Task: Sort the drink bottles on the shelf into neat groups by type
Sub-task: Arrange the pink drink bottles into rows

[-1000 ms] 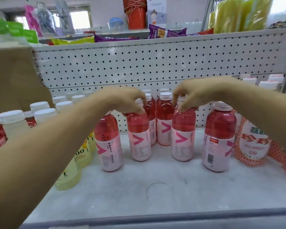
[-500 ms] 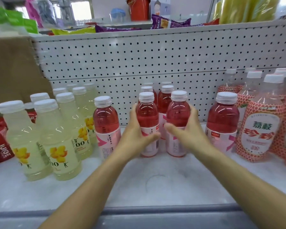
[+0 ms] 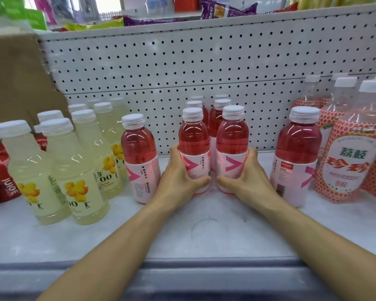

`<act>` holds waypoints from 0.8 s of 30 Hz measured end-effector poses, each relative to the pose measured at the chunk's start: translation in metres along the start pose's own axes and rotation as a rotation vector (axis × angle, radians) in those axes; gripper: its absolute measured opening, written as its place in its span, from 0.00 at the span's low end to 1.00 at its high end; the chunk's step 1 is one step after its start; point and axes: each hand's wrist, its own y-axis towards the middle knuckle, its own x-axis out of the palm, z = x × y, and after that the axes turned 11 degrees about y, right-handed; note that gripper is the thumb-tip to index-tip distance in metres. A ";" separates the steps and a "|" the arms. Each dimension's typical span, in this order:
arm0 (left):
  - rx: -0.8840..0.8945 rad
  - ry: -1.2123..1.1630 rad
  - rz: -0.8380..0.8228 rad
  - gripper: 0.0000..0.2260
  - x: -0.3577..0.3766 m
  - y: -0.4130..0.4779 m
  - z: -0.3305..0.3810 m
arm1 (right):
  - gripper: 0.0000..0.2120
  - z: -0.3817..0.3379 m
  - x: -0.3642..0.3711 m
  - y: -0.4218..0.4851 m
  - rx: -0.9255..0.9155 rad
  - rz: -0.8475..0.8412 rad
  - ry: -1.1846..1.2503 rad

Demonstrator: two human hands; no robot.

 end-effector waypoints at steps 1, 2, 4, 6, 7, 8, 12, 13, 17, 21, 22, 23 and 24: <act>0.002 0.009 0.011 0.38 0.001 0.000 0.001 | 0.33 0.001 0.000 0.000 -0.003 0.000 -0.003; 0.004 0.018 0.022 0.39 0.001 0.000 0.001 | 0.33 0.002 0.001 0.001 -0.006 -0.001 0.000; 0.003 0.037 0.038 0.42 0.003 0.000 0.002 | 0.34 0.002 0.000 0.001 -0.007 -0.001 0.010; -0.003 0.053 0.045 0.43 0.003 -0.002 0.003 | 0.35 0.002 -0.001 0.000 -0.004 -0.007 0.038; -0.007 0.058 0.048 0.44 0.003 -0.003 0.005 | 0.36 0.001 -0.001 -0.001 -0.002 -0.011 0.048; -0.012 0.058 0.049 0.44 0.003 -0.004 0.006 | 0.36 0.002 0.000 -0.001 0.003 -0.014 0.052; -0.008 0.101 0.026 0.45 -0.001 -0.008 0.010 | 0.40 0.001 0.001 -0.005 -0.020 -0.014 -0.006; 0.010 0.133 0.016 0.46 -0.003 -0.009 0.011 | 0.44 -0.001 0.001 -0.007 -0.056 -0.007 -0.052; 0.094 0.229 0.111 0.45 -0.012 -0.030 0.019 | 0.49 -0.018 -0.002 -0.020 -0.293 0.108 -0.154; 0.299 0.361 0.496 0.31 -0.024 -0.049 0.013 | 0.38 -0.026 -0.019 -0.033 -0.639 0.298 -0.263; 0.292 0.410 0.599 0.30 -0.028 -0.050 0.011 | 0.37 -0.024 -0.026 -0.035 -0.695 0.343 -0.291; 0.242 0.434 0.688 0.30 -0.032 -0.050 0.010 | 0.36 -0.021 -0.034 -0.037 -0.724 0.389 -0.313; 0.149 0.414 0.744 0.33 -0.034 -0.049 0.006 | 0.37 -0.018 -0.042 -0.038 -0.721 0.440 -0.308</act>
